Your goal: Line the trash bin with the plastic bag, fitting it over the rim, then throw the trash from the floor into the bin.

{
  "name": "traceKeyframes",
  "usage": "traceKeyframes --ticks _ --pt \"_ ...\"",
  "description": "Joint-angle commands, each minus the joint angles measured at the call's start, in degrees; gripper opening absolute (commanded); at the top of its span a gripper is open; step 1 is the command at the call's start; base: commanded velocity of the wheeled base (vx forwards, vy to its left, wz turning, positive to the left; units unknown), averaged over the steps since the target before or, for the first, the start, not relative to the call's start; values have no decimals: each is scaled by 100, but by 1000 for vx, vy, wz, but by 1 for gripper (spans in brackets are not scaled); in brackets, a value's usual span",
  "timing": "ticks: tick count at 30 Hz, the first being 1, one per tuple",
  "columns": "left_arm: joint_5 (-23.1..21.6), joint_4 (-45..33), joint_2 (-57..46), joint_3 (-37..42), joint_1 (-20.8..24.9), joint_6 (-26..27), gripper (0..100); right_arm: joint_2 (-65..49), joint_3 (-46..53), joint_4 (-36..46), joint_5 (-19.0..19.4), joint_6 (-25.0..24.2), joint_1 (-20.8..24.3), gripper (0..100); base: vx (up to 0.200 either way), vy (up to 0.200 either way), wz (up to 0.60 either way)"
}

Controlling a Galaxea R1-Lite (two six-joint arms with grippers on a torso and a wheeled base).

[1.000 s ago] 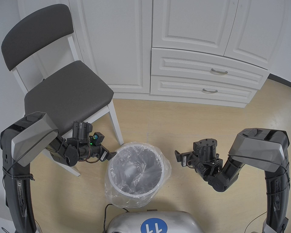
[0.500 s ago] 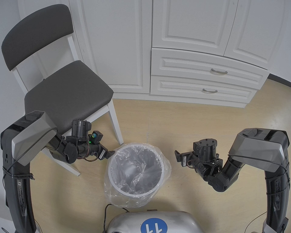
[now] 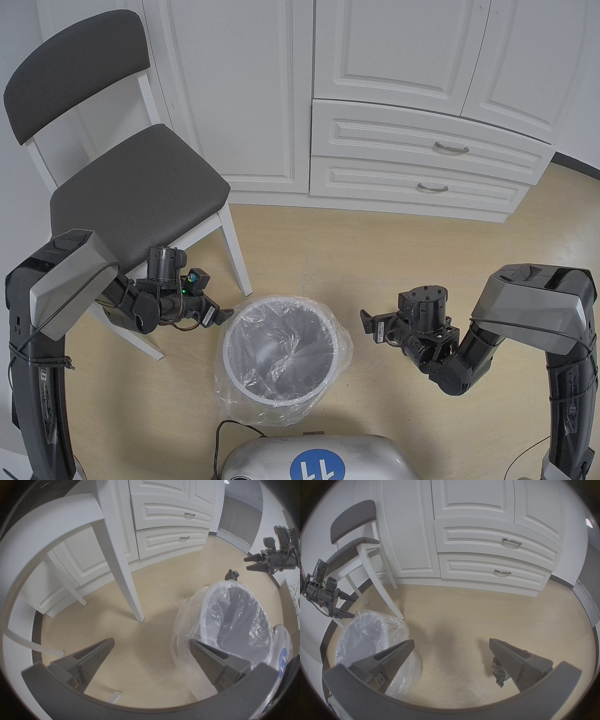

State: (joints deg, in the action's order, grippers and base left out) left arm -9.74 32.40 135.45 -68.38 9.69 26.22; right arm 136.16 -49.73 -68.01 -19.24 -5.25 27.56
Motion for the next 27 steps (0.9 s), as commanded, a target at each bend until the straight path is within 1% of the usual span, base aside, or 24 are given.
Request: traceKeyframes --ticks 1,12,27 --pt "7 3 131 35 42 15 100 -10 -2 -2 -1 -2 3 100 0 0 0" --pt "60 73 140 132 191 41 100 -1 7 -2 -1 -2 3 100 0 0 0" --pt "148 3 755 -440 103 -21 100 7 24 -2 -1 -2 3 100 0 0 0"
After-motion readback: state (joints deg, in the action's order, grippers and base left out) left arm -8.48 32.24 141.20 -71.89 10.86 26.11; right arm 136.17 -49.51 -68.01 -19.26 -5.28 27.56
